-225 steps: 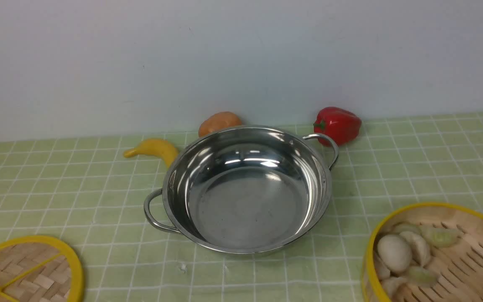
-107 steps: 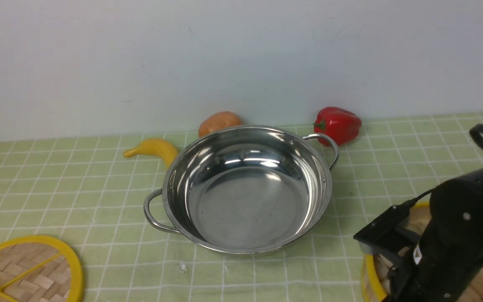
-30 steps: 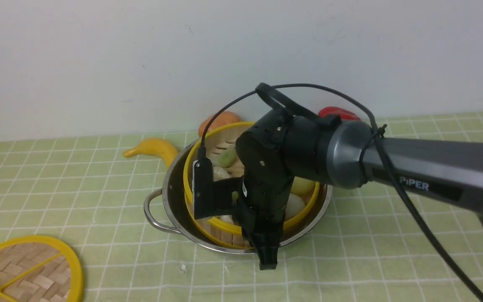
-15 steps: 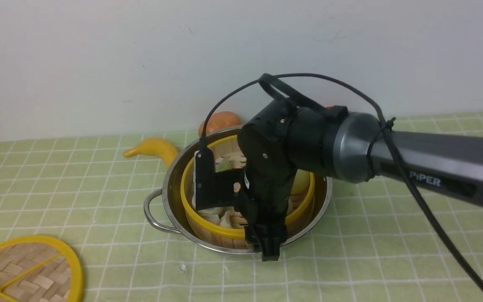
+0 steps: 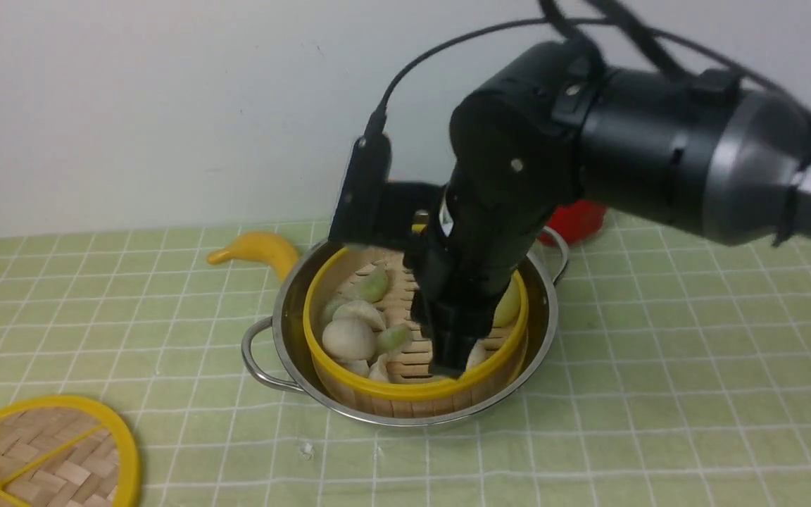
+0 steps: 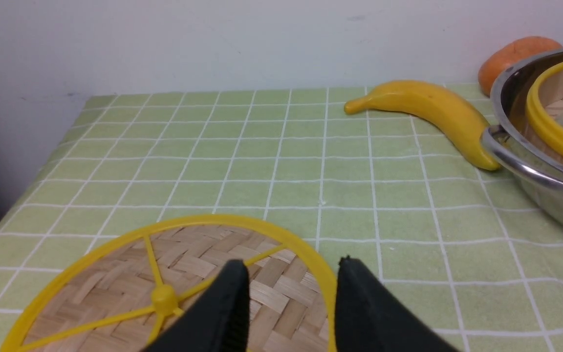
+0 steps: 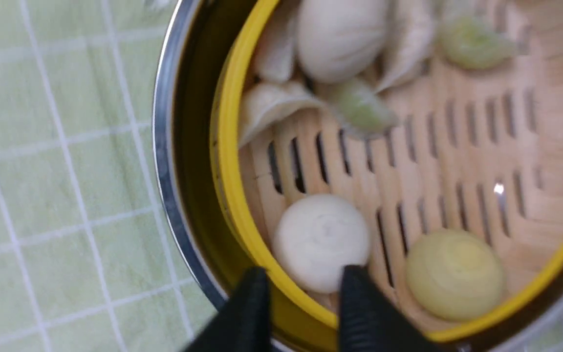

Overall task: Place the steamer in the pot on the green tablecloth, and put the lid on the steamer.
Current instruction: 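Place the bamboo steamer basket of food into the steel pot with the right gripper, then grasp the bamboo steamer lid lying on the table by its centre knob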

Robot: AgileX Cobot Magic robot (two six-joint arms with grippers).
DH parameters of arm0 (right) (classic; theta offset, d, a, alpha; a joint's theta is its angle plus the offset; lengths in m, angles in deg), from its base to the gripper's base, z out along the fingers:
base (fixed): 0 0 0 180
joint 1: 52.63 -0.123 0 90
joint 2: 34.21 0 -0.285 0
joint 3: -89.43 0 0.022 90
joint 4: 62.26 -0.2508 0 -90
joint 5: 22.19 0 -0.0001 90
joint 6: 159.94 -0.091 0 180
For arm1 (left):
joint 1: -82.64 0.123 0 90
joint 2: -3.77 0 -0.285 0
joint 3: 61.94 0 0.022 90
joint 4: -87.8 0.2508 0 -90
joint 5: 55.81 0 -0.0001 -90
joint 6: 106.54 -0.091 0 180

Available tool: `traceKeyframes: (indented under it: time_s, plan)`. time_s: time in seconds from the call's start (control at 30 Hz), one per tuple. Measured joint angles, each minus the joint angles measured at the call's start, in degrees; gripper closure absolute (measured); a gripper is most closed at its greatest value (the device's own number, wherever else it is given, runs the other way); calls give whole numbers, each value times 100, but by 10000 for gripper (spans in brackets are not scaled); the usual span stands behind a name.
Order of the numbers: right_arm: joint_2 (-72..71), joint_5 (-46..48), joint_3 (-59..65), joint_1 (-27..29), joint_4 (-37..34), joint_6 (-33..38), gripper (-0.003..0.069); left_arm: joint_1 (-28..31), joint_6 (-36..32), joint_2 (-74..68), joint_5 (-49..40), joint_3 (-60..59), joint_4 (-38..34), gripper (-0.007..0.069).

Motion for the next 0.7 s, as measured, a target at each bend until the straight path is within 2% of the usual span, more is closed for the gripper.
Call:
traceKeyframes:
  time_s: [0.03, 0.07, 0.13, 0.17, 0.23, 0.37, 0.53, 0.7]
  plan:
    - [-67, -15, 0, 0, 0, -164, 523, 0, 0, 0, 0, 0, 0, 382]
    - [-337, -101, 0, 0, -13, -584, 612, 0, 0, 0, 0, 0, 0, 382]
    - [-652, -238, 0, 0, -47, -1188, 666, 0, 0, 0, 0, 0, 0, 382]
    - [-680, -248, 0, 0, -46, -1248, 669, 0, 0, 0, 0, 0, 0, 382]
    - [-997, -326, 0, 0, -88, -1925, 673, 0, 0, 0, 0, 0, 0, 382]
    - [-1267, -396, 0, 0, -159, -2597, 673, 0, 0, 0, 0, 0, 0, 382]
    - [-1366, -848, 0, 0, -89, -2803, 672, 0, 0, 0, 0, 0, 0, 382]
    - [-1421, -907, 75, 0, -65, -2830, 667, 0, 5, 0, 0, 0, 0, 382]
